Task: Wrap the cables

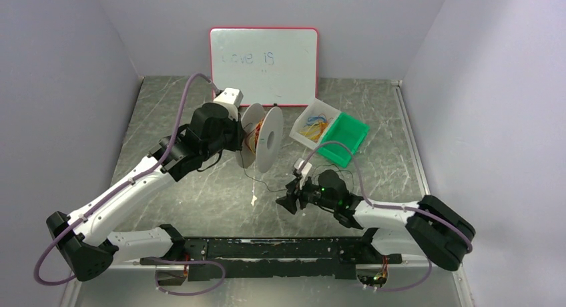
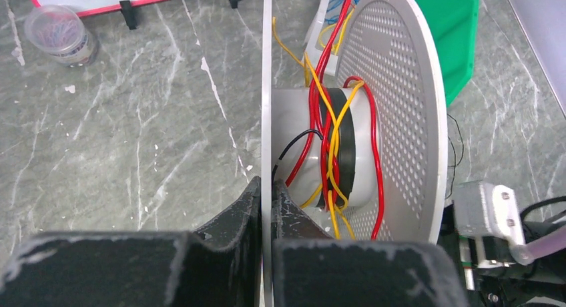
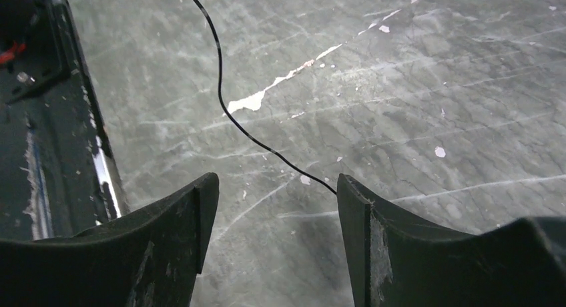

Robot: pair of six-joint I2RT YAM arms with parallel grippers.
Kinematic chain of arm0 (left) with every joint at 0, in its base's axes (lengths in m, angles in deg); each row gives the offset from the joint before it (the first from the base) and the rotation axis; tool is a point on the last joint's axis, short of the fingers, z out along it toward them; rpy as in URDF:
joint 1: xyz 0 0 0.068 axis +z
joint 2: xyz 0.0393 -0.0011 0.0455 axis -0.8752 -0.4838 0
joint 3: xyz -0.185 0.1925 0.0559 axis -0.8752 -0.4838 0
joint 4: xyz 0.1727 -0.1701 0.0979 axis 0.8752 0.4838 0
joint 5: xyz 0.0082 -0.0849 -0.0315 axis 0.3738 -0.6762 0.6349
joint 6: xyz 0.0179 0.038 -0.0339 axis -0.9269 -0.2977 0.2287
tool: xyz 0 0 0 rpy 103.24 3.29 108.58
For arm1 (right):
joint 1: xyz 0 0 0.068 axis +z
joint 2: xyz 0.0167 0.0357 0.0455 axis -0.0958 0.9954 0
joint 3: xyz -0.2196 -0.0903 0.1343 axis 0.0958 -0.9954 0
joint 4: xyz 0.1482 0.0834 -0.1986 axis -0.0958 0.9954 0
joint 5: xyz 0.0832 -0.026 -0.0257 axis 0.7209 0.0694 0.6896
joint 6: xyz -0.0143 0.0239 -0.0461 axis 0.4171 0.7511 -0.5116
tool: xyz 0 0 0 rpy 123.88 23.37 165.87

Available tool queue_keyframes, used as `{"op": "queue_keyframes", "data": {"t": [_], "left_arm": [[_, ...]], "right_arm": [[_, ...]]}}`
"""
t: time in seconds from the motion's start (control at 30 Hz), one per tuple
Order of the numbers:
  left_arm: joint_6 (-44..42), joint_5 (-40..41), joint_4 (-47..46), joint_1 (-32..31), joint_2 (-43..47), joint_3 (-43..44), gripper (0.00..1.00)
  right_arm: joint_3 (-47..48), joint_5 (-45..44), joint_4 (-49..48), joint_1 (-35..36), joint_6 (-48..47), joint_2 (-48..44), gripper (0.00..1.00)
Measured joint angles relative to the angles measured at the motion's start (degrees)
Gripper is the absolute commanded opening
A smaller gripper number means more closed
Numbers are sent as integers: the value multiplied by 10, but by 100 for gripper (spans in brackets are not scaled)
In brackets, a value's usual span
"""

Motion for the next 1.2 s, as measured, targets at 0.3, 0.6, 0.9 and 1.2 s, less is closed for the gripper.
{"op": "queue_keyframes", "data": {"t": [0.3, 0.6, 0.9, 1.2], "left_arm": [[10, -25, 17, 0, 8, 0, 7], [19, -43, 24, 0, 62, 0, 7], [31, -74, 24, 0, 117, 0, 7], [34, -120, 23, 0, 167, 0, 7]], "right_arm": [[3, 1, -97, -1, -51, 117, 43], [4, -110, -123, -1, -45, 123, 23], [4, -189, -132, -3, -38, 123, 18], [6, -214, -139, -40, -15, 112, 0]]}}
